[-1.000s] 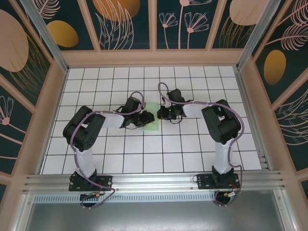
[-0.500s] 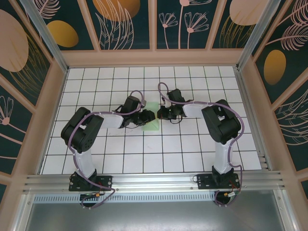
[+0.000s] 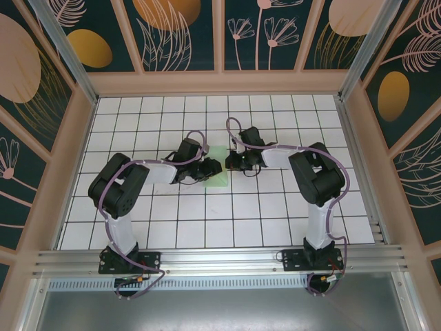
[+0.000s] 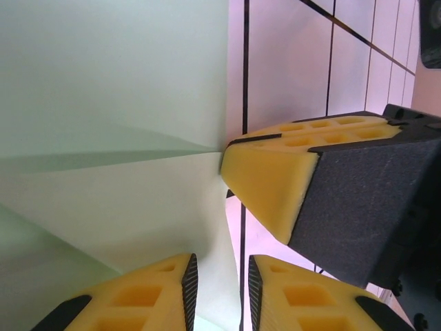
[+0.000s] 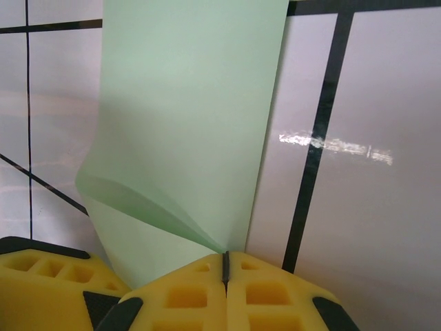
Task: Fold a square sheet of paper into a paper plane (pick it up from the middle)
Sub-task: Fold the triangle a second time at the center of the table.
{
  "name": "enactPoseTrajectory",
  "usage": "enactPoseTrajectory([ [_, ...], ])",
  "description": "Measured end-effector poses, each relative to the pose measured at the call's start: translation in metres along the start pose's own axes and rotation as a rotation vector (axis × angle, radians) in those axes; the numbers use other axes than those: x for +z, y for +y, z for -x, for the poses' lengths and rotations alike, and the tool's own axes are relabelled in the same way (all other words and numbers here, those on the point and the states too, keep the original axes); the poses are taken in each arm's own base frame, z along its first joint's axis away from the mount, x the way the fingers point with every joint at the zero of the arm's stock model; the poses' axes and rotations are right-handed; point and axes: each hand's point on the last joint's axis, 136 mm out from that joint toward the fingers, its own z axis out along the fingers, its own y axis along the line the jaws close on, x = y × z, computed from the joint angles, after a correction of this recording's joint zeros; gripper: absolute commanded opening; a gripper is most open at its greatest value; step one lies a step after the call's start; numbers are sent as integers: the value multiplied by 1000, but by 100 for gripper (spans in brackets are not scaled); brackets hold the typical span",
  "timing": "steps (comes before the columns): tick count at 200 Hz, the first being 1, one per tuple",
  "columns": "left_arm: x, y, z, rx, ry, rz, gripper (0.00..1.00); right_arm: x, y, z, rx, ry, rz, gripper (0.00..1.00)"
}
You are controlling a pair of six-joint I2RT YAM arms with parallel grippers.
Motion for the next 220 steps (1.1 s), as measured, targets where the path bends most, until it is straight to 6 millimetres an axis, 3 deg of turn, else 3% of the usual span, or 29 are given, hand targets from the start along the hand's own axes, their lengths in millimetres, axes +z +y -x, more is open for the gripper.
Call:
enactPoseTrajectory([
  [110, 3, 10, -1, -16, 1, 36, 28, 4, 1, 3, 0, 7, -1, 4],
  [173, 3, 13, -1, -21, -4, 48, 27, 3, 2, 4, 1, 3, -8, 18],
  [220, 4, 16, 0, -42, -15, 69, 25, -29, 17, 13, -1, -74, 6, 17],
])
